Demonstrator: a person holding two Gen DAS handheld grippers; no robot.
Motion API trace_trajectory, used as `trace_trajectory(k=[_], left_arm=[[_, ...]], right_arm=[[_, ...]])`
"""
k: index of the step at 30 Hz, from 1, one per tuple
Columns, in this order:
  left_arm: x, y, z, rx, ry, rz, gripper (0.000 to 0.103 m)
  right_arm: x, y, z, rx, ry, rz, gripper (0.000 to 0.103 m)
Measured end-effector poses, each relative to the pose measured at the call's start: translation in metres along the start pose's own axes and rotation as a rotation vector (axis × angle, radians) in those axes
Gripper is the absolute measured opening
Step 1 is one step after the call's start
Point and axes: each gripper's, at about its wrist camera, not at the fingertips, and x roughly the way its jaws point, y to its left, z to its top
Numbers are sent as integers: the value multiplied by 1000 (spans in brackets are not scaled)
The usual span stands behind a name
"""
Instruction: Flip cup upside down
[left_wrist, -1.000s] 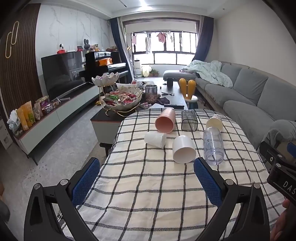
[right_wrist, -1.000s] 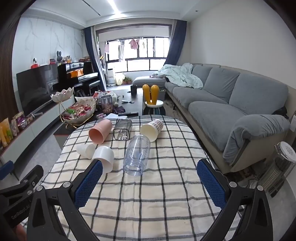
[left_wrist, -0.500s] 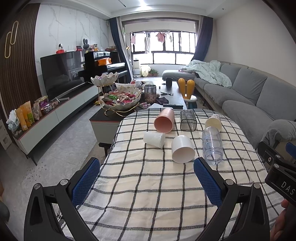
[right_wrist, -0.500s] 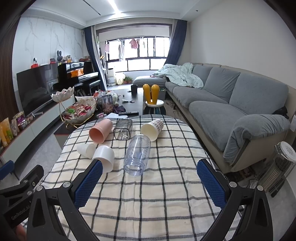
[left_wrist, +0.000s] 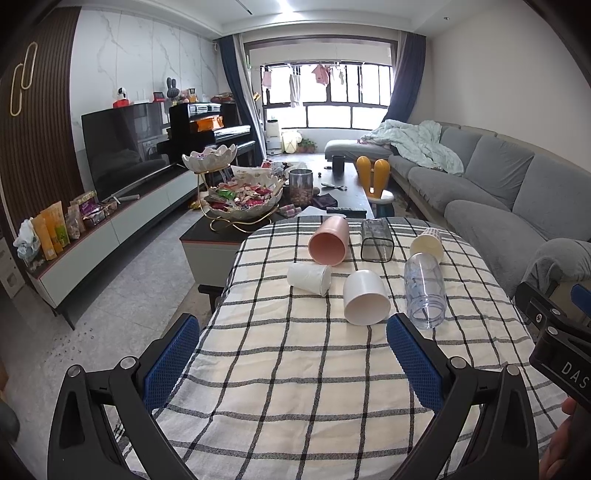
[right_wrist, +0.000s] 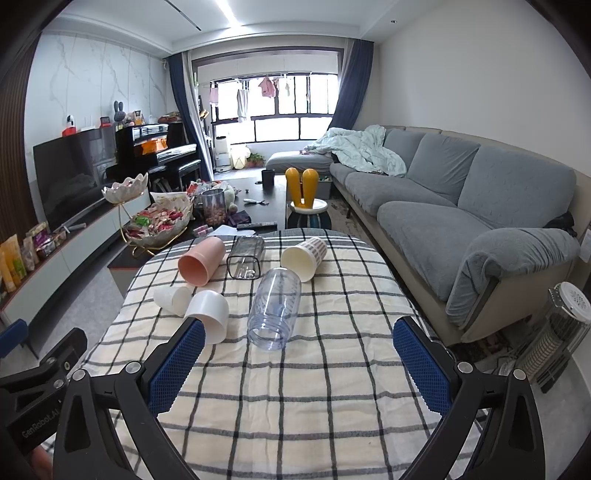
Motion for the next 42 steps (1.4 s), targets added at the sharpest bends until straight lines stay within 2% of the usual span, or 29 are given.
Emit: trace_trajectory(k=[32, 42], left_arm=[[0, 0, 0, -1, 6, -2, 103], [11, -9, 6, 7, 19, -19, 103]], right_arm=[[1, -1, 1, -1, 1, -1, 102], [7, -5, 7, 10, 10, -13, 102]])
